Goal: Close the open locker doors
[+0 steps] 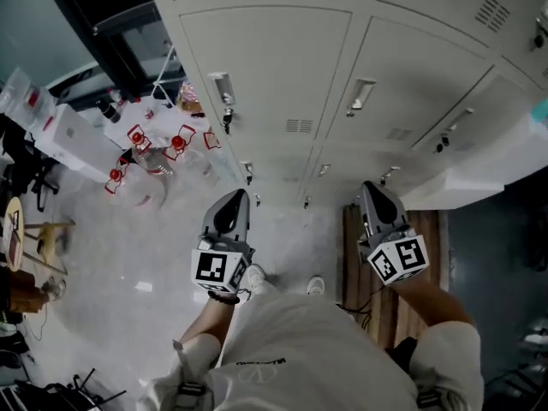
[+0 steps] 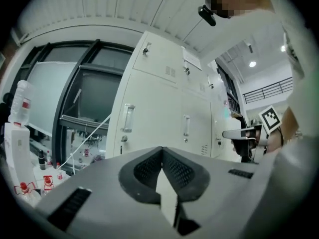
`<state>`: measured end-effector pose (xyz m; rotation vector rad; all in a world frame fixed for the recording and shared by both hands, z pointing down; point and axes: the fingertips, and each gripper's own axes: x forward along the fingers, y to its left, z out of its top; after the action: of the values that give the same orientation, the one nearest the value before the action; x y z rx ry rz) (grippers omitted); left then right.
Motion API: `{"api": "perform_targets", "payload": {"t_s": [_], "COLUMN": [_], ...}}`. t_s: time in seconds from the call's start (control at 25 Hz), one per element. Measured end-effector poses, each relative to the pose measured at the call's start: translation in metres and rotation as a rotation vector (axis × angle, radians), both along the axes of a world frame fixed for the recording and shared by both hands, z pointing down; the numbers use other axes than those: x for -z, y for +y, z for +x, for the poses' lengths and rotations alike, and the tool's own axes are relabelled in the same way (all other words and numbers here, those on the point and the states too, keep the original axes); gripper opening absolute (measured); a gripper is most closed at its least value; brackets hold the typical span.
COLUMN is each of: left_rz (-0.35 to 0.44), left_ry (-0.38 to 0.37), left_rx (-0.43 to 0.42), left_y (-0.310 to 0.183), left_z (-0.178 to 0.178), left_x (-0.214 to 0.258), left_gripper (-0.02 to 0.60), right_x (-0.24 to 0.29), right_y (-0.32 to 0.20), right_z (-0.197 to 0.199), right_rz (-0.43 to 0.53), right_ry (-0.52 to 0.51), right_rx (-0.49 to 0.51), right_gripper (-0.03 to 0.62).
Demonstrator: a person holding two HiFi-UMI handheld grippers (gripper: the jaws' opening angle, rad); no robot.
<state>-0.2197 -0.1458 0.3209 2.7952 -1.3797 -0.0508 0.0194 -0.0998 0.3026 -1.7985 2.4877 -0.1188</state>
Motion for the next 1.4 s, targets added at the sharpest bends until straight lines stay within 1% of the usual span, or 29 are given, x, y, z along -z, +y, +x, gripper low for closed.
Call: {"api": "perform_targets", "payload": {"t_s": [0.08, 0.2, 0.36, 0.56, 0.84, 1.04, 1.24, 1.4], "left_rz": [0.04, 0.074, 0.112, 0.125, 0.124, 0.119, 0.118, 0.12], "left_ry": [0.007, 0.028, 0.025, 0.025, 0.022, 0.02, 0.026, 0.025], "left_rx": [-0.029, -0.054, -0.075, -0.063, -0.067, -0.078, -0.088, -0.099], "left_y": [0.008, 0.015, 0.019, 0.017, 0.017, 0.016, 0.016, 0.016], "left_z": [0.015, 0.036, 0.061, 0.069, 0.078, 0.087, 0.09, 0.093], "left_x": [0.019, 0.04, 0.046, 0.048, 0.051, 0.053, 0.05, 0.05], "left_gripper": [0.005, 0.005, 0.005, 0.005, 0.005, 0.005, 0.005, 0.005], "right_x": [0.018, 0.034, 0.034, 0.034, 0.03, 0.033, 0.028, 0.029], "right_y": [0.016, 0.035, 0.053, 0.06, 0.057, 0.052, 0.051, 0.049], "right_z": [0.018, 0.038, 0.061, 0.077, 0.08, 0.083, 0.084, 0.083], "right_rz": [0.028, 0.065, 0.081, 0.103, 0.1, 0.084, 0.083, 0.084], "right_ry": [-0.025, -0.031, -0.05, -0.044, -0.024, -0.042, -0.052, -0.023], "right_rx": [-0.037, -0.079, -0.126, -0.152, -0.141, -0.134, -0.148, -0.137], "right_gripper": [0.011, 0.011, 0.011, 0.009, 0.009, 0.009, 0.009, 0.009]}}
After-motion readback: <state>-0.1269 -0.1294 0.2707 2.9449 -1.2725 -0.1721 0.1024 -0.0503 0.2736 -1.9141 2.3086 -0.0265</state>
